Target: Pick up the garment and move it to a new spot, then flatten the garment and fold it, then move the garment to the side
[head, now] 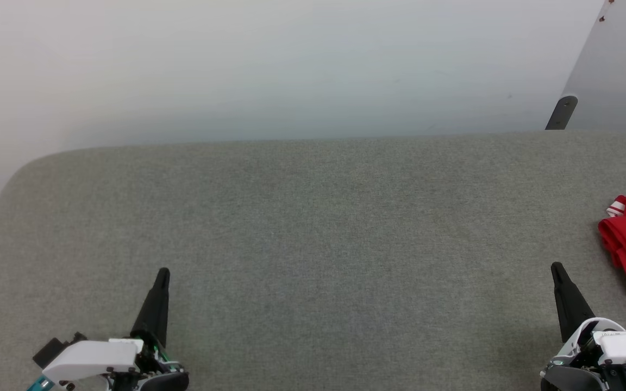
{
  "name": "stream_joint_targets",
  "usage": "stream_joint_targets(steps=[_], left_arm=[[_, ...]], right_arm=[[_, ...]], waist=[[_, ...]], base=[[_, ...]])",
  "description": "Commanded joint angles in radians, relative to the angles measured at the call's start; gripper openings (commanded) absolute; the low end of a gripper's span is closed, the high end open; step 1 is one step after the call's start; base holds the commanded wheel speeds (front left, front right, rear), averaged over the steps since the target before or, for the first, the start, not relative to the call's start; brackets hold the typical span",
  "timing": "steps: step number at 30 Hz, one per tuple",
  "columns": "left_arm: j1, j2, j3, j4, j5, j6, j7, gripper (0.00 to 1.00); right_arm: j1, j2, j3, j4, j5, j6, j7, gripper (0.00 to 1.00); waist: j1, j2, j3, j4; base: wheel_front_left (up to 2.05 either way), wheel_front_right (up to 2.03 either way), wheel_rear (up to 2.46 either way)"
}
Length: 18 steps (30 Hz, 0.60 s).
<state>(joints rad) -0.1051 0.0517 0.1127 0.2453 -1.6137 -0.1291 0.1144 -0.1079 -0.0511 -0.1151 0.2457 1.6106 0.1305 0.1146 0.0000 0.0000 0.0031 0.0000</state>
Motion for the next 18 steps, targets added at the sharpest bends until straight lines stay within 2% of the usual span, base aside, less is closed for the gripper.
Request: stream_joint_targets(steps=[1,18], left_arm=[[-0.010,-0.002,0.003,0.001,0.002,-0.003,0.003,0.00],[-0.010,-0.002,0.004,0.001,0.002,-0.003,0.003,0.00]], right_arm=[[-0.003,0.004,0.001,0.000,0.004,0.000,0.001,0.00],[-0.003,0.003,0.001,0.000,0.004,0.000,0.001,0.00]], waist=[[0.0000,0.0000,0.000,0.000],[0.0000,0.0000,0.000,0.000]], base=[[0.00,0.00,0.00],[0.00,0.00,0.00]])
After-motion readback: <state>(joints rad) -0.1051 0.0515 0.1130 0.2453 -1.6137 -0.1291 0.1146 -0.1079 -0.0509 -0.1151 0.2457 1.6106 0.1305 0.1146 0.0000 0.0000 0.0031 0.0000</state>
